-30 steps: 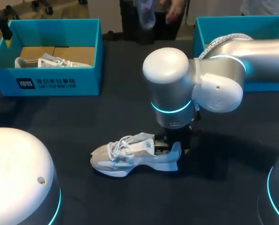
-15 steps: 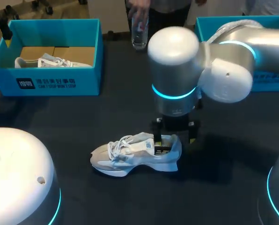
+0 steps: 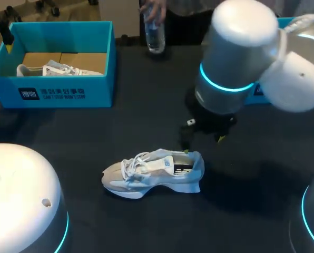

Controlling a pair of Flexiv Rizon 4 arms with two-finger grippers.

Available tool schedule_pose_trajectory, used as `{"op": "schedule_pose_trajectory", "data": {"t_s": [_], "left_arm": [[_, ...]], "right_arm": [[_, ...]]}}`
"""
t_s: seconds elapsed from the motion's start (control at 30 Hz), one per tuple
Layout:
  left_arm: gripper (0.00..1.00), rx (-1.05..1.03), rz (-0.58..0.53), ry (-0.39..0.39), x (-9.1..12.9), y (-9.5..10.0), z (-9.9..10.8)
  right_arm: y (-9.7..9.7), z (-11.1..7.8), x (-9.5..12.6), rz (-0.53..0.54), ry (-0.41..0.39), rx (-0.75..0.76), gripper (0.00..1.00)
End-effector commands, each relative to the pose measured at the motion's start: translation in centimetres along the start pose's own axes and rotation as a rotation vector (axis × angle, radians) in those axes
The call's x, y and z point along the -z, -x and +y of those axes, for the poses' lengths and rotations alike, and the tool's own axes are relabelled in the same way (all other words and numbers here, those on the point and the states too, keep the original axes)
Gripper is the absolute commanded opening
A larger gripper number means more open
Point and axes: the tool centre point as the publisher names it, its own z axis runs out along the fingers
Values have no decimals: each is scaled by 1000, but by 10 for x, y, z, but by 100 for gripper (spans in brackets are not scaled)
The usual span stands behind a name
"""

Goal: Take the shoe out of the shoebox, open the shoe tongue, remove and reinsert the insole, then place the shoe into the shoebox

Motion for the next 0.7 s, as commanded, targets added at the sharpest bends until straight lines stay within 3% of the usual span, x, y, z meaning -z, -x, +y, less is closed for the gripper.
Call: {"op": "schedule_pose_trajectory", "data": {"t_s": [0.03,0.13,0.27,0.37,0.43,0.7], "left_arm": [[100,-1,3,0,1,0,0],[100,-1,3,0,1,0,0],[100,-1,3,0,1,0,0],[100,-1,3,0,1,0,0],[100,-1,3,0,1,0,0],[100,-1,3,0,1,0,0]], "right_arm": [[14,-15,1,351,249,320,100],[14,-15,1,351,249,320,100],[37,-18,1,521,406,441,100],[55,-21,6,696,552,685,100],[55,-33,3,803,656,1038,100],[55,-33,3,803,656,1038,100]]}}
